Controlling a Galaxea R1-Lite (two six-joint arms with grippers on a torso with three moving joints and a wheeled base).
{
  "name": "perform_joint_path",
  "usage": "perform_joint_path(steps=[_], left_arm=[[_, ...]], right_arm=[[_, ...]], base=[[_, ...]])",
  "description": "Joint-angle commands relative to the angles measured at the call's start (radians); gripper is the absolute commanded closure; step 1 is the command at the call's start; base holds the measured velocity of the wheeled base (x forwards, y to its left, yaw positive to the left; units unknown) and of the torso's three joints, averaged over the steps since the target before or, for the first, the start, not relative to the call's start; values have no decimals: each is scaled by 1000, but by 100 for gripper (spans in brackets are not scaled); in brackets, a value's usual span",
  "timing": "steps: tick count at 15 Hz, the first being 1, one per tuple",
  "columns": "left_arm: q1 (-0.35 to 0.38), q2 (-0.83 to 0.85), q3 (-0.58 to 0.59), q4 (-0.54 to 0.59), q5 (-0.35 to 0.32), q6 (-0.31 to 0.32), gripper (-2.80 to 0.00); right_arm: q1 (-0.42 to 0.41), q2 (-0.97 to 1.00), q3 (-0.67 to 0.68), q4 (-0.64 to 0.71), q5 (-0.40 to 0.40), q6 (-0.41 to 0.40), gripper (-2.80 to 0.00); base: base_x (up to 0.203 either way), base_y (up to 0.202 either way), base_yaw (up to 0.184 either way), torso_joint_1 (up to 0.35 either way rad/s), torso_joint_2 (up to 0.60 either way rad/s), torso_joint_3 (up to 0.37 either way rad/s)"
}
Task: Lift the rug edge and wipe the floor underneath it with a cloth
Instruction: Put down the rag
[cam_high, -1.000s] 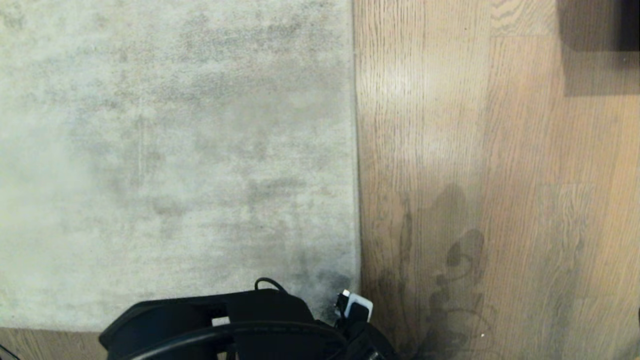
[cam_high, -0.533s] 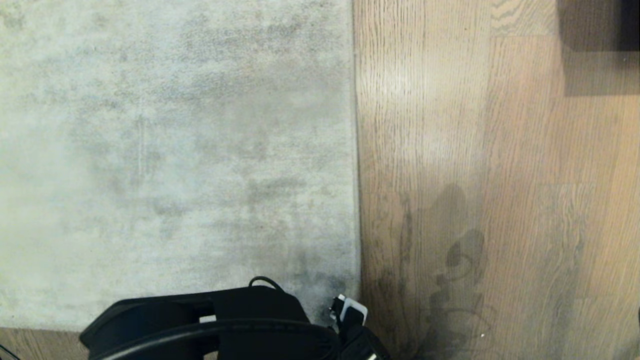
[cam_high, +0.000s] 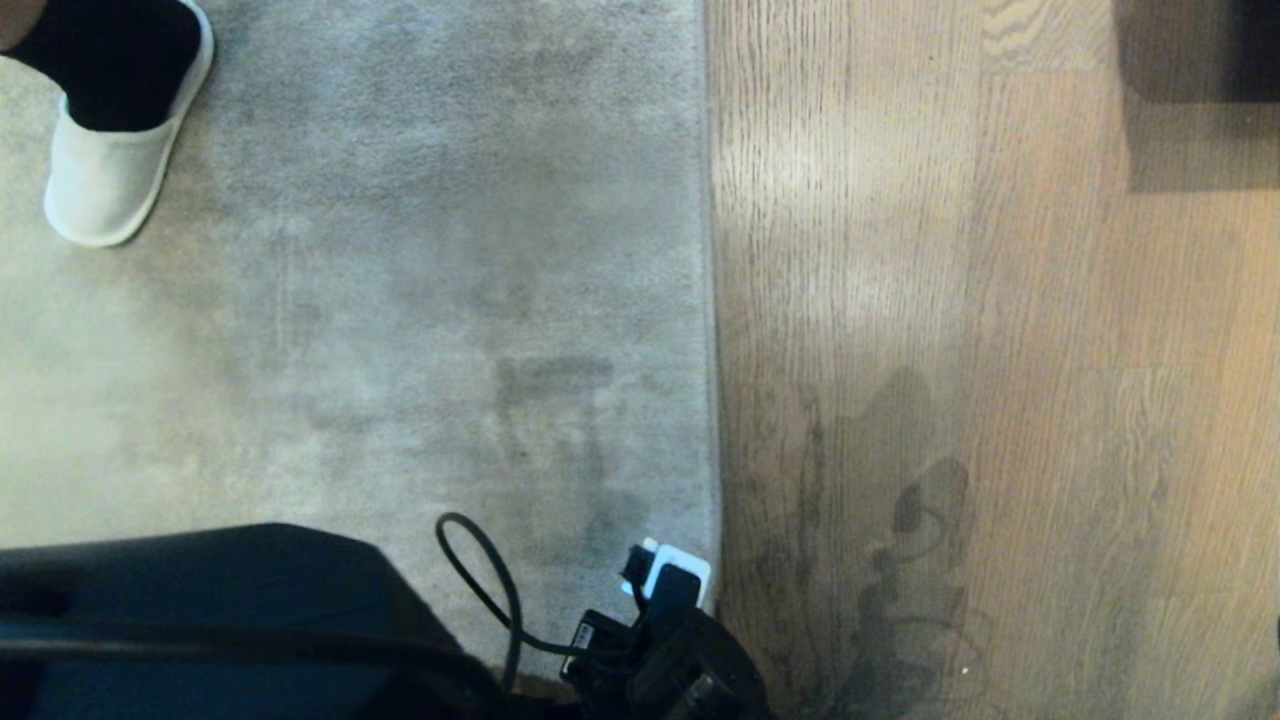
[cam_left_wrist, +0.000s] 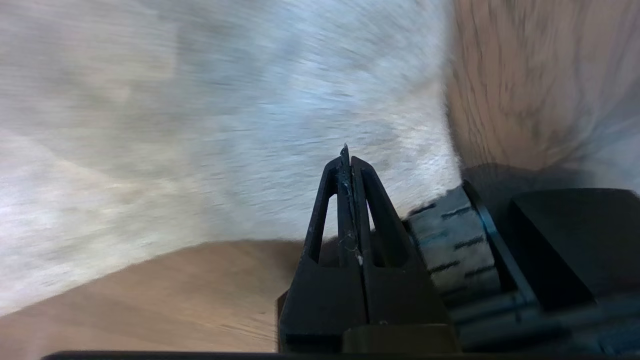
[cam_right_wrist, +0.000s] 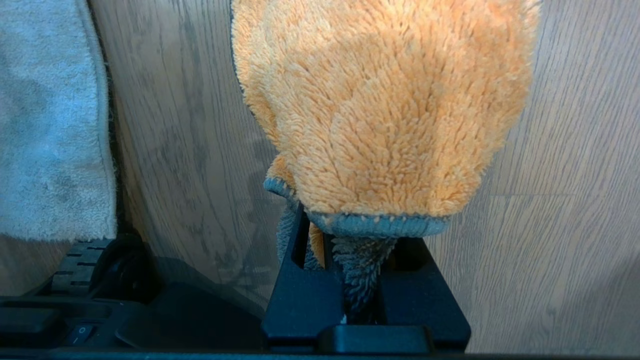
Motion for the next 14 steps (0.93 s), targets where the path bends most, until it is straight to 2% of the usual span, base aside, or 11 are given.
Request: perform_joint_path(steps=[1, 7, 11, 14], left_arm=[[-6, -189, 90, -10, 8, 0, 0], [-16, -504, 350, -55, 71, 1, 0], [-18, -575, 470, -104, 73, 2, 0], [-18, -586, 513, -144, 72, 4, 0]], right_arm=[[0, 1, 0, 0, 0, 0, 0], [0, 1, 0, 0, 0, 0, 0], [0, 1, 0, 0, 0, 0, 0], [0, 1, 0, 0, 0, 0, 0]], base=[[0, 0, 0, 0, 0, 0], [0, 0, 0, 0, 0, 0], [0, 0, 0, 0, 0, 0], [0, 0, 0, 0, 0, 0]])
